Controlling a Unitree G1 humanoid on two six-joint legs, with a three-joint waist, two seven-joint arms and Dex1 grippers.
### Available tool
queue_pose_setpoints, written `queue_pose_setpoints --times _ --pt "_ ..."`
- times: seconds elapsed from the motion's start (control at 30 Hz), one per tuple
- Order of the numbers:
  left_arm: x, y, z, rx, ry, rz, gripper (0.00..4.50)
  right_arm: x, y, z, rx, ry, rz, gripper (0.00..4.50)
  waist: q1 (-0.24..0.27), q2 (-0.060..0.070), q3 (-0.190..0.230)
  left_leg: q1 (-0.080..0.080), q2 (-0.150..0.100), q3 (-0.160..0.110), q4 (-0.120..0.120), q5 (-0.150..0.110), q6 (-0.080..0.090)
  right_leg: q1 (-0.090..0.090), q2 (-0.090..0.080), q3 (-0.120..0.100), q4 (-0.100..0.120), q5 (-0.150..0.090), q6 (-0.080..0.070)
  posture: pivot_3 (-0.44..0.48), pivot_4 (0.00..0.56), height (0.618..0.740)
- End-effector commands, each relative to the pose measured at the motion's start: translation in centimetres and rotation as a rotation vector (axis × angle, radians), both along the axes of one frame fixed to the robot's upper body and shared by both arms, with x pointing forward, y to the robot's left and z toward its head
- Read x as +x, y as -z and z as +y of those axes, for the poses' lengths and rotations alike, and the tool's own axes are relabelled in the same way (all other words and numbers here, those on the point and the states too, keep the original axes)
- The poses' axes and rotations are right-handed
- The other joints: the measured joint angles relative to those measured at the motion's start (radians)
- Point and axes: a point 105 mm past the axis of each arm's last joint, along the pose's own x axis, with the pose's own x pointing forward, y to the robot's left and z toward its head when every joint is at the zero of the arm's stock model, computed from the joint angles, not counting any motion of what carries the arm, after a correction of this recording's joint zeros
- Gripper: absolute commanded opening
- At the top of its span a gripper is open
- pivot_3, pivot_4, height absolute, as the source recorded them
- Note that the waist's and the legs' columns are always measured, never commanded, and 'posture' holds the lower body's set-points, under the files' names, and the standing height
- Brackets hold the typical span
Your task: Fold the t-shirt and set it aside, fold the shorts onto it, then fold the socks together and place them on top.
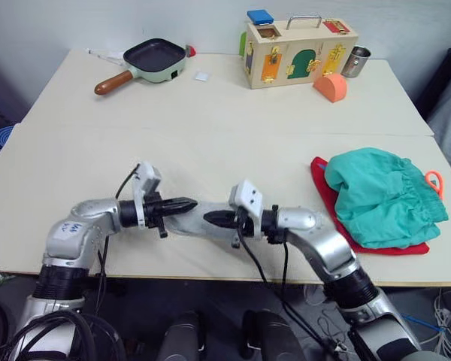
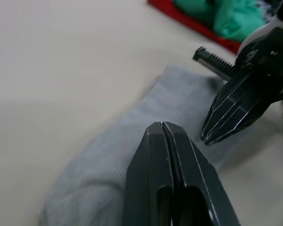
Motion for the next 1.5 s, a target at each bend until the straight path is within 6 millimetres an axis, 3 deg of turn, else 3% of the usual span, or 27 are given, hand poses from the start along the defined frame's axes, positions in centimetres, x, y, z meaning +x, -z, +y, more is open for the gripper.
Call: queue_pose_setpoints --times 0.03,0.23,0.3,0.4,0.53,0.63,0.7,0.97,1.17,1.27,1.37,1.5 --pt "0.8 1.1 0.9 0.060 -0.092 -0.063 0.02 0.7 0.4 -1.7 -0.012 0.057 -0.044 0.00 0.000 0.000 0.000 0.000 0.000 0.000 0.000 0.000 0.000 0.000 0.000 0.000 0.000 0.000 0.000 0.000 0.150 0.740" --pt "-0.1 2.3 3.0 0.111 -0.140 -0.083 0.02 1.2 0.6 -5.9 -0.026 0.148 -0.009 0.00 0.000 0.000 0.000 0.003 0.000 -0.001 0.000 0.000 0.000 0.003 -0.001 0.000 -0.004 0.000 0.000 0.000 0.150 0.740" --pt "-0.3 1.4 3.3 0.053 -0.159 -0.100 0.02 0.9 0.6 -6.6 -0.027 0.139 -0.009 0.00 -0.002 0.001 -0.001 0.004 0.001 -0.001 0.000 0.000 0.000 0.003 -0.001 0.000 -0.004 0.000 0.000 0.000 0.150 0.740" --pt "-1.3 -0.9 3.7 -0.076 -0.156 -0.115 0.02 0.5 -1.2 -6.0 0.051 0.100 -0.027 0.00 -0.008 0.001 -0.001 0.004 0.002 -0.001 -0.001 0.000 0.000 0.002 0.000 0.000 -0.004 0.000 0.000 0.000 0.150 0.740" --pt "-2.1 -3.3 5.9 -0.148 -0.198 -0.076 0.02 0.4 -4.0 -3.8 0.110 0.012 -0.104 0.00 -0.018 0.001 -0.001 0.003 0.003 -0.001 -0.001 0.000 -0.001 0.001 0.000 -0.001 -0.003 0.000 0.000 0.000 0.150 0.740" --pt "-1.7 -3.2 8.5 -0.108 -0.313 -0.011 0.60 0.4 -4.4 -1.8 0.100 -0.044 -0.121 0.00 -0.022 0.002 -0.001 0.003 0.002 -0.002 -0.001 0.001 -0.001 0.001 0.000 -0.001 -0.004 0.000 0.000 0.000 0.150 0.740" --pt "-1.9 -2.5 8.9 -0.098 -0.332 0.077 1.24 0.5 -3.3 -0.9 0.039 -0.082 -0.147 0.00 -0.023 0.002 -0.001 0.003 0.002 -0.002 -0.002 0.001 -0.001 0.001 0.000 -0.001 -0.004 0.000 0.000 0.000 0.150 0.740" --pt "-1.1 -1.8 7.6 -0.101 -0.343 0.292 3.79 1.6 -0.2 -0.7 -0.068 -0.077 -0.145 0.00 -0.018 0.002 -0.001 0.000 0.000 -0.003 0.000 0.000 0.000 0.001 -0.001 0.000 0.000 0.000 0.000 0.000 0.150 0.740" --pt "-1.2 -1.3 6.5 -0.050 -0.279 0.463 3.79 1.7 0.1 -0.8 -0.076 -0.082 -0.138 0.00 -0.024 0.001 -0.001 0.002 0.000 -0.003 -0.001 0.001 -0.002 0.001 0.000 0.001 0.002 0.000 0.000 0.000 0.150 0.740" --pt "-0.2 -2.0 5.8 -0.066 -0.294 0.501 3.79 1.8 0.2 -0.7 -0.085 -0.091 -0.137 0.00 -0.023 0.001 -0.001 0.002 0.000 -0.002 -0.001 0.002 -0.002 0.001 0.000 0.001 0.002 0.000 0.000 0.000 0.150 0.740" --pt "0.3 -1.4 5.2 -0.030 -0.296 0.539 3.79 1.9 0.1 -0.6 -0.089 -0.095 -0.143 0.00 -0.023 0.001 -0.001 0.002 0.000 -0.002 0.000 0.002 -0.002 0.001 0.001 0.001 0.002 0.000 0.000 0.000 0.150 0.740" --pt "-0.3 -0.7 4.1 -0.010 -0.240 0.593 3.79 2.2 -0.8 -0.3 -0.061 -0.088 -0.154 0.00 -0.023 0.001 -0.001 0.002 0.000 -0.002 -0.001 0.002 -0.002 0.001 0.001 0.002 0.002 0.000 0.000 0.000 0.150 0.740"
